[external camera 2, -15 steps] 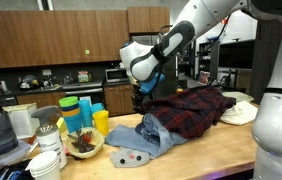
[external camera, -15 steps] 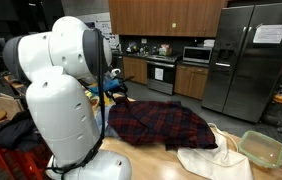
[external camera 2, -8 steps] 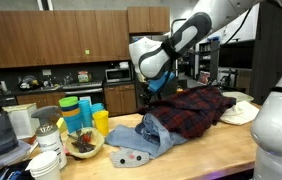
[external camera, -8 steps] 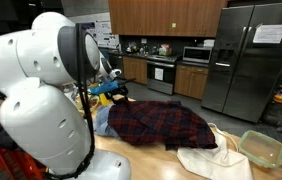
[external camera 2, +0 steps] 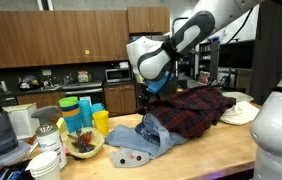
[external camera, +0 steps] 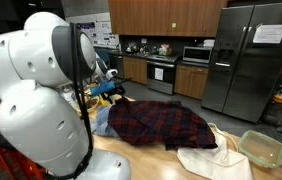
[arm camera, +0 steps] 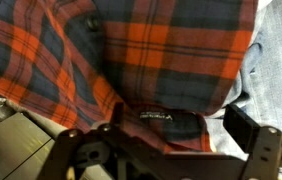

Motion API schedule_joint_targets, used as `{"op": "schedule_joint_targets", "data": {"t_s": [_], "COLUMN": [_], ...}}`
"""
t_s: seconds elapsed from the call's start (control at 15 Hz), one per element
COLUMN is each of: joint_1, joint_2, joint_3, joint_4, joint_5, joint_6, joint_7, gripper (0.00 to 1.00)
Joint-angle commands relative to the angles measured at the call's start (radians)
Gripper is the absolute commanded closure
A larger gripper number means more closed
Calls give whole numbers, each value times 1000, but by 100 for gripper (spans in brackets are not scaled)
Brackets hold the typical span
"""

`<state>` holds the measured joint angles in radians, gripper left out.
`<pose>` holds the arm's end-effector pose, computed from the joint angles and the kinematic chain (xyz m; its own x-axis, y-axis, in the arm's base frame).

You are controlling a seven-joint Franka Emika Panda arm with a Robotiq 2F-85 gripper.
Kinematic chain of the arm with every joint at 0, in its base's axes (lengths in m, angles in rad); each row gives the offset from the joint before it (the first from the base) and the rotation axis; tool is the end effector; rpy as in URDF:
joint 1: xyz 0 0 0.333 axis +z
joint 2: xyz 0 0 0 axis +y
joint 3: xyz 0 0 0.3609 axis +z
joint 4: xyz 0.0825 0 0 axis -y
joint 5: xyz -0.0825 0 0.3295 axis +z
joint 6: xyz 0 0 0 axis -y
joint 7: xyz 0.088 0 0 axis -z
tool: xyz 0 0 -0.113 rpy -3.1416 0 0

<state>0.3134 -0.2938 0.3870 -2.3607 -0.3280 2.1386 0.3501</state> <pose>0.3107 0.2586 0.5062 0.8518 0.5054 0.1376 0.4336 -0.8277 0.3563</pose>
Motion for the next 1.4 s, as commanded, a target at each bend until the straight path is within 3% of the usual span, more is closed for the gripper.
{"op": "schedule_joint_targets", "data": {"t_s": [0.0, 0.27, 0.73, 1.07, 1.33], "joint_1": [2, 3, -1, 4, 6], "joint_2": [7, 34, 138, 194, 200], "joint_3": [40, 83, 127, 101, 66], "joint_4": [8, 24, 109, 155, 153], "joint_5": [-21, -59, -246, -358, -374], "joint_6": [-7, 0, 19, 7, -2], "joint_7": [-6, 2, 73, 135, 162], "gripper": [0, 0, 0, 0, 0]}}
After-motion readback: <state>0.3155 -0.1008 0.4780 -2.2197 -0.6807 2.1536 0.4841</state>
